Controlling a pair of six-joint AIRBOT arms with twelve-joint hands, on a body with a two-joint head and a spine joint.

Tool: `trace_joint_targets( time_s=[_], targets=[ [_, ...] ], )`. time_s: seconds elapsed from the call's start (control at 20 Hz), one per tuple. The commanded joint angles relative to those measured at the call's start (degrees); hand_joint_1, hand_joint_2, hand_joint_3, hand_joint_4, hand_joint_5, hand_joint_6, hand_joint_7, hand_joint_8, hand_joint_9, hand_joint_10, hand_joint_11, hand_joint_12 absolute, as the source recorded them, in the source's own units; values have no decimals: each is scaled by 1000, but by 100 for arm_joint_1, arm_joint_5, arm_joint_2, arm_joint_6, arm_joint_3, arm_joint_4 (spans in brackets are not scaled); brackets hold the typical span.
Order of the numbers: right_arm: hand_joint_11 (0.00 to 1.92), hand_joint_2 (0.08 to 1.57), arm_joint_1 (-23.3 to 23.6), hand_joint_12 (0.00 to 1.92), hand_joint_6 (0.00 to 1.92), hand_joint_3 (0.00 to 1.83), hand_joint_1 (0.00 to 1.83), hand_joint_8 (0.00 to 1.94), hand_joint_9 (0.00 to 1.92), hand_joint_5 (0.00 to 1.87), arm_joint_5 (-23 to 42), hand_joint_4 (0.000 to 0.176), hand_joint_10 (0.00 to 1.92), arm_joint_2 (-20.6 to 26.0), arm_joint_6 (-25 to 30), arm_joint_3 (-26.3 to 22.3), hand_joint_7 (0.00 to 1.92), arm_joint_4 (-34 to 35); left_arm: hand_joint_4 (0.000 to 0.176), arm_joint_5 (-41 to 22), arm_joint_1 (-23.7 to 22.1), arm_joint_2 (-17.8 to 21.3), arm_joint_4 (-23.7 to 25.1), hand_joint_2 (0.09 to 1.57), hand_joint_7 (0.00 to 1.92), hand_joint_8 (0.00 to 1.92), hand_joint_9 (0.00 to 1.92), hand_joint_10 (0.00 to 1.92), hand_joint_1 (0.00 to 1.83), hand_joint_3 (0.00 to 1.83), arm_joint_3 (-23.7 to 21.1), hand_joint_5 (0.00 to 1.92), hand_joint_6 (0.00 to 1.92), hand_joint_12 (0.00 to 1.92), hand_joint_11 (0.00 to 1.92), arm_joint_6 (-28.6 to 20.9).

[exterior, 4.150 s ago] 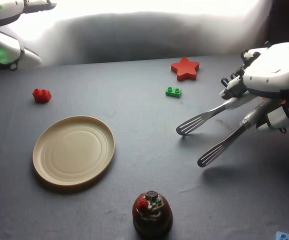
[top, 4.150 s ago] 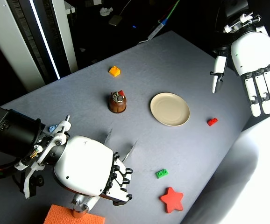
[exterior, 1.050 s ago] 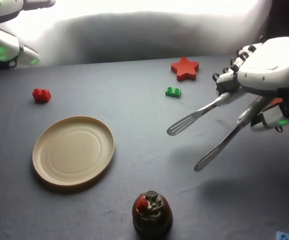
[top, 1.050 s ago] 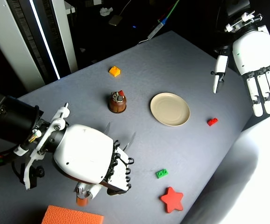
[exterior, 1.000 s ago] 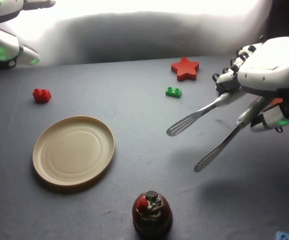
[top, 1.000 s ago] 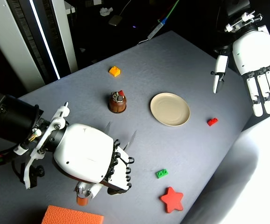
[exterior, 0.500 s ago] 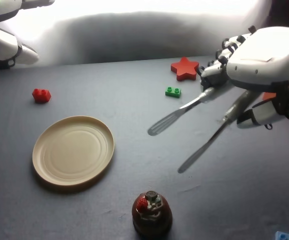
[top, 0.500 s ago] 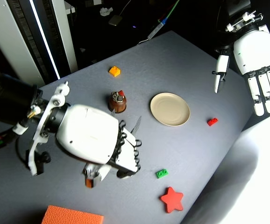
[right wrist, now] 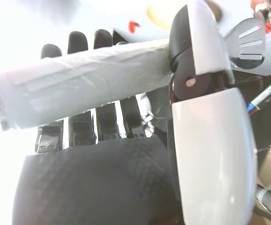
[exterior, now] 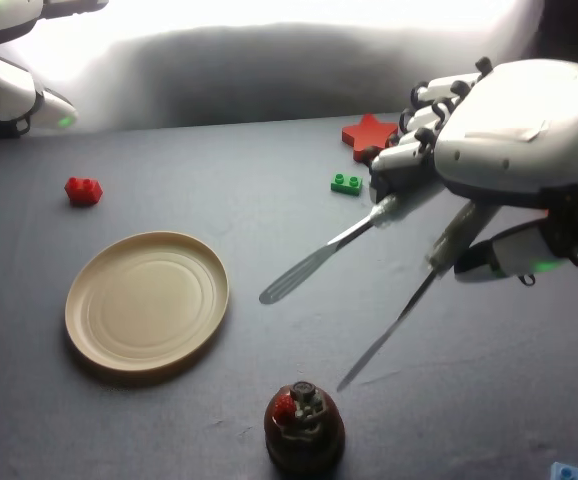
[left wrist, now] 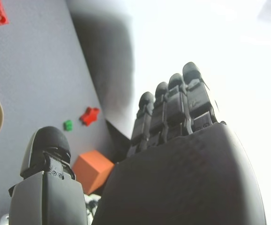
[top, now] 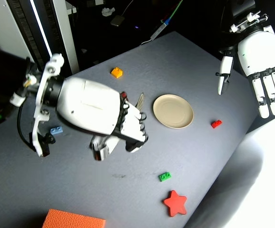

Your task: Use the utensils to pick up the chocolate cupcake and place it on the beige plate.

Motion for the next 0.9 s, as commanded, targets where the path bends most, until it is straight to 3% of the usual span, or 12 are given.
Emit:
trace_joint_targets(
  time_s=[0.0,0.15,0.4,0.85],
  targets=[
    [172,1063,1,1516,882,0,1037,823,378,423,56,0,1057,48,-55,-38,490,-15,0,-483,-85,22,-17,1128,33,2,32,0,315,0,28,64,2,148,0,37],
    [131,1065,-196,1552,870,0,1039,825,356,398,6,0,1064,-24,-108,-64,469,-16,0,-480,-92,6,-25,1128,42,3,51,3,322,1,60,75,2,201,0,23],
    [132,1080,-325,1561,927,0,1032,862,324,308,-326,0,1125,-220,-125,-86,422,-16,0,-484,-98,6,-26,1140,19,1,26,0,299,1,62,42,1,111,0,19],
    [122,1076,-434,1558,895,1,1033,875,347,322,-611,0,1095,-475,-170,-139,424,-17,0,-490,-109,-4,-26,1127,37,0,48,1,308,0,79,68,2,177,0,15]
  ],
)
